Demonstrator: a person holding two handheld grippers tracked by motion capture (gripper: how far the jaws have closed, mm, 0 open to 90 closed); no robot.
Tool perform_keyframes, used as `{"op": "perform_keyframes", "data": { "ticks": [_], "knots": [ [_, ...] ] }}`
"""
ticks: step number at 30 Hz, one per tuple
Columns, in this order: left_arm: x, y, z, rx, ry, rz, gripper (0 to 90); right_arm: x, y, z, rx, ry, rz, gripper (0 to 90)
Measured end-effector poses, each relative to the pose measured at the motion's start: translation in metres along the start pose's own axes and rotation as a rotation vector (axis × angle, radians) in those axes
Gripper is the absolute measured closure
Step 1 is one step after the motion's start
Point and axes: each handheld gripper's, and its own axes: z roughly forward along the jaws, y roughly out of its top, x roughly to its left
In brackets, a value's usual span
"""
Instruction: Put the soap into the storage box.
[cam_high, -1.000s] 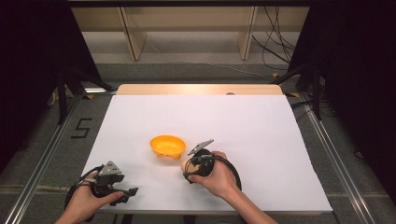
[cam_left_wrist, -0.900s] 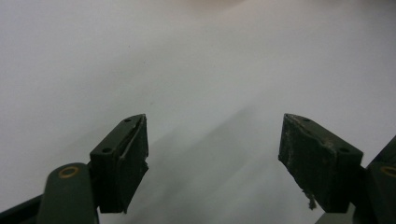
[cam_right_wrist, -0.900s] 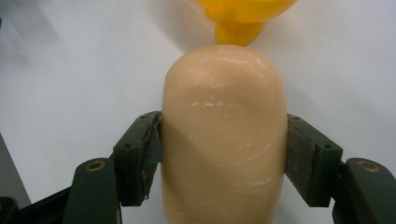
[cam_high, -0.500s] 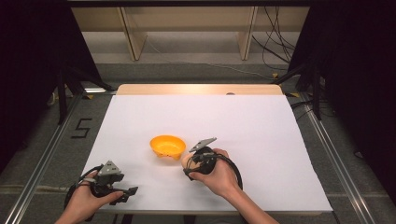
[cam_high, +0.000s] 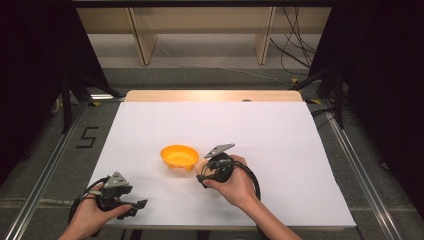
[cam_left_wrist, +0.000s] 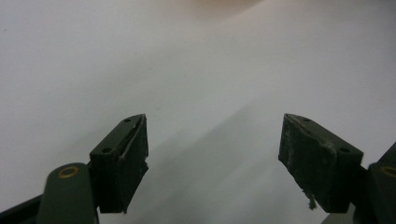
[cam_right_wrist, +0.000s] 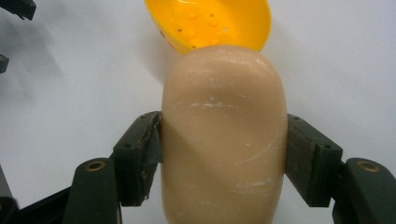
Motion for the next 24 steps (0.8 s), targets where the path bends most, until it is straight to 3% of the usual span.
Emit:
{"op": "perform_keyframes", "data": {
  "ticks": [2, 6, 9, 12, 13, 14, 16, 18, 24],
  "knots": [
    [0.001, 0.000, 0.000, 0.004, 0.002, 0.009, 23.7, -0.002, 0.001, -0.001, -0.006, 0.000, -0.021, 35.1],
    [0.001, 0.000, 0.000, 0.004, 0.004, 0.010, 23.7, -0.003, 0.003, -0.002, -0.011, 0.006, -0.015, 35.1],
    [0.000, 0.000, -0.001, -0.003, -0.003, 0.001, 23.7, -0.005, 0.005, -0.001, -0.027, 0.014, -0.052, 35.2],
    [0.000, 0.000, -0.001, 0.001, -0.001, 0.004, 23.6, -0.005, 0.007, -0.001, -0.043, 0.014, -0.046, 35.2],
    [0.000, 0.000, -0.001, 0.001, -0.002, 0.004, 23.6, -0.005, 0.008, -0.003, -0.024, 0.012, -0.035, 35.1],
    [0.000, 0.000, -0.001, -0.001, -0.004, -0.001, 23.6, -0.006, 0.008, -0.002, -0.034, 0.004, -0.057, 35.2],
    [-0.001, 0.000, -0.001, -0.005, -0.013, -0.014, 23.6, -0.005, 0.009, -0.002, -0.046, 0.010, -0.034, 35.2],
    [-0.001, 0.000, -0.001, -0.008, -0.013, -0.013, 23.6, -0.007, 0.011, -0.002, -0.042, 0.007, -0.061, 35.2],
    [-0.001, 0.000, -0.001, -0.008, -0.013, -0.010, 23.6, -0.008, 0.015, -0.002, -0.055, 0.005, -0.069, 35.1]
  ]
}}
